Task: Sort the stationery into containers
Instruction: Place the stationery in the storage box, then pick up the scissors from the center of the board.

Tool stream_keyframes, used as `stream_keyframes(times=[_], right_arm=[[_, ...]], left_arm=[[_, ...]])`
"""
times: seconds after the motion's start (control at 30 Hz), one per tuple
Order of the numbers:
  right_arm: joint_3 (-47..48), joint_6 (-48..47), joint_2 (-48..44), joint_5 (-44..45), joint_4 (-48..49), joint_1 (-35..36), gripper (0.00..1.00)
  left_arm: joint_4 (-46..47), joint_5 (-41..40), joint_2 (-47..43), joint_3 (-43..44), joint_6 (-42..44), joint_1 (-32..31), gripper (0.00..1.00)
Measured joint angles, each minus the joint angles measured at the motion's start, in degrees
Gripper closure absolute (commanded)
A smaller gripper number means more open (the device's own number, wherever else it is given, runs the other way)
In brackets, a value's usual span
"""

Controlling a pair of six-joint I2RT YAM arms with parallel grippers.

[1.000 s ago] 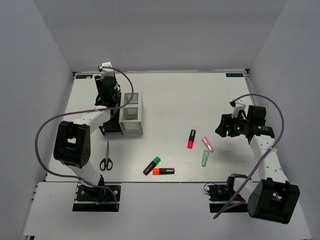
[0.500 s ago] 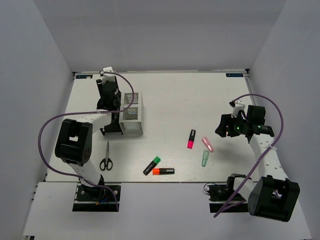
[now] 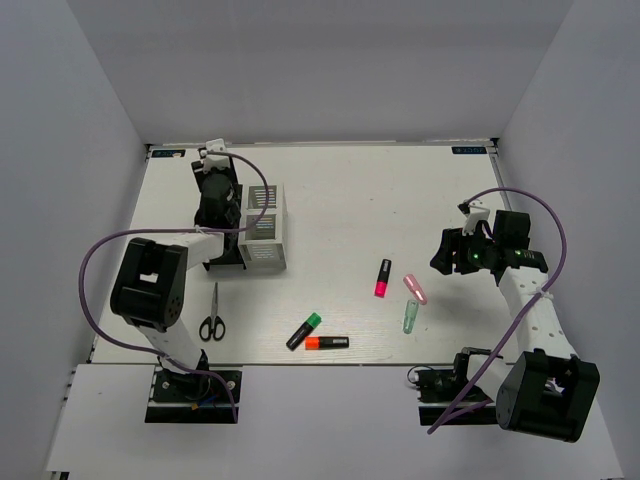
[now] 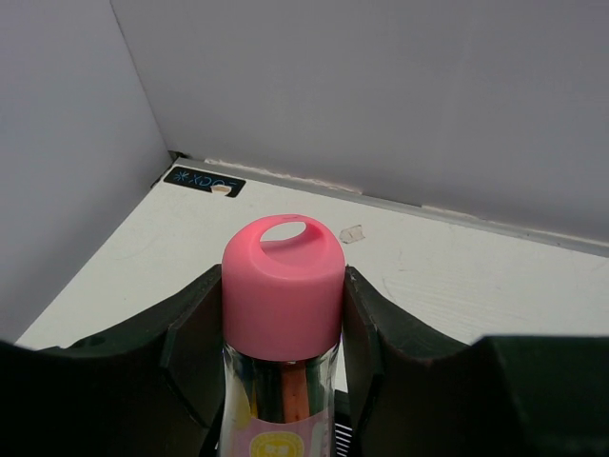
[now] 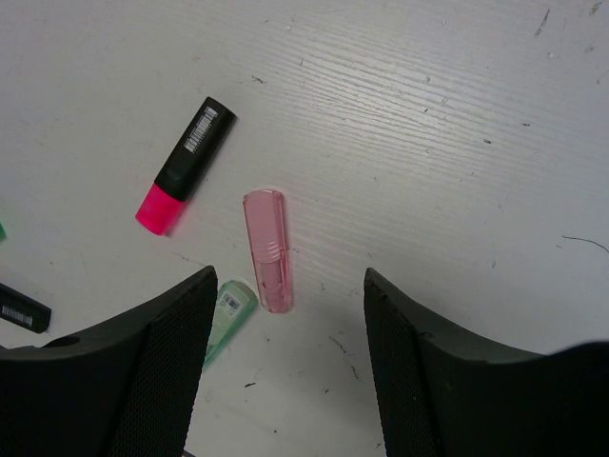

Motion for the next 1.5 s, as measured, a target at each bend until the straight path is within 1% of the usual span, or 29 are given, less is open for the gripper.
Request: stream_keyframes(times=[0.13,0.23,0.27,0.33,0.43,0.53,0.57,0.6,0.63,0.7,0.83,0.93,0.97,1.0,1.03,1.07,1.1,1.13,1.17,1.2,1.23,1.27,1.3,1.33,1.37,1.4,1.43,1.47,1.5], right_arm=[[0.0,0.0,0.0,0.0,0.0,0.0,0.34],[0.0,0.0,0.0,0.0,0.0,0.0,0.34],[0.0,0.0,0.0,0.0,0.0,0.0,0.34],[0.0,-0.02,0.0,0.0,0.0,0.0,0.34],[0.0,-0.02,0.0,0.0,0.0,0.0,0.34],[0.0,-0.07,0.0,-0.04,0.0,0.0,0.3],[0.0,-0.17,0.0,-0.04,0.0,0.0,0.28],[0.0,-0.24,0.0,-0.07,0.0,0.0,0.28],[0.0,-0.28,0.0,-0.07,0.0,0.0,0.28],[0.0,-0.46,0.0,-0.13,0.0,0.0,0.28],[0.0,-0.68,-0.09,-0.2,0.0,0.0,0.28],[0.0,-0.87,-0.48,-0.2,-0.02,0.0,0.28],[0.0,-0.9,-0.81,-0.2,-0.02,0.0,0.28],[0.0,-0.92,-1.09,-0.22,-0.02,0.0,0.28],[0.0,-0.96,-1.4,-0.22,0.0,0.0,0.28],[0.0,-1.01,-1.73,-0.24,-0.02,0.0,0.32],[0.0,-1.11,-2.12,-0.24,-0.02,0.0,0.67],[0.0,-1.55,-2.54,-0.33,0.02,0.0,0.96],[0.0,-1.57,-2.99,-0.57,0.0,0.0,1.0],[-0.02,-1.44,-3.45,-0.83,-0.13,0.0,1.0],[-0.02,-1.38,-3.82,-1.14,-0.24,0.0,1.0],[-0.02,-1.46,-4.15,-1.6,-0.26,0.0,0.78],[0.0,-1.86,-4.37,-2.64,-0.59,0.0,0.14],[0.04,-1.97,-4.42,-3.56,-1.25,0.0,0.1],[0.17,-2.82,-4.39,-4.48,-2.19,0.0,0.1],[0.48,-4.26,-4.15,-5.88,-3.58,0.0,0.11],[1.01,-5.31,-3.8,-7.67,-5.22,0.0,0.67],[1.62,-6.84,-3.39,-9.38,-6.69,0.0,1.0],[2.14,-7.65,-3.13,-11.02,-7.85,0.09,1.0]], left_arm=[[3.69,0.02,0.28,-1.7,1.22,-0.55,1.0],[4.72,0.02,0.42,-2.95,1.4,-0.79,0.96],[4.85,0.0,0.46,-3.13,1.4,-0.87,0.92],[5.18,0.02,0.74,-3.19,1.38,-1.03,0.88],[5.51,0.02,1.33,-3.23,1.33,-1.09,0.7],[5.51,0.0,1.38,-3.37,1.29,-1.25,0.46],[5.53,0.0,1.38,-3.37,1.29,-1.27,0.39],[5.49,0.0,1.38,-3.37,1.27,-1.31,0.3],[5.46,0.02,1.38,-3.37,1.25,-1.4,0.26],[5.46,-0.02,1.25,-3.37,1.07,-1.46,0.18],[4.46,-0.17,0.44,-3.37,0.63,-1.64,0.13],[3.19,-0.22,-1.07,-3.37,0.5,-1.86,0.13],[2.8,-0.22,-1.75,-3.37,0.48,-2.05,0.15],[2.16,-0.33,-2.49,-3.37,0.5,-2.34,0.24],[1.68,-0.52,-3.37,-3.37,0.44,-2.73,0.35],[1.01,-0.59,-4.33,-3.37,0.66,-3.17,0.53],[-0.46,-0.83,-5.79,-3.37,0.81,-3.82,0.74],[-3.45,-1.2,-7.65,-3.21,1.09,-4.57,1.0],[-10.36,-1.97,-9.66,-2.82,-0.07,-5.31,1.0],[-17.14,-2.4,-12.79,-0.68,-2.27,-6.27,1.0],[-28.79,-2.23,-14.8,3.54,-4.9,-6.93,1.0],[-39.87,-1.33,-15.72,8.9,-9.2,-7.17,1.0],[-50.69,0.02,-15.74,15.98,-13.57,-7.04,1.0],[-57.9,1.86,-15.74,20.9,-17.03,-6.62,0.99],[-65.18,4.5,-16.37,24.92,-20.13,-6.01,0.75],[-70.27,6.51,-17.68,26.12,-22.21,-5.66,0.6],[-75.49,9.33,-19.85,25.49,-24.5,-5.16,0.52],[-80.24,11.74,-22.1,23.34,-26.32,-4.94,0.41],[-84.85,13.88,-24.52,19.91,-28.0,-4.94,0.35]])
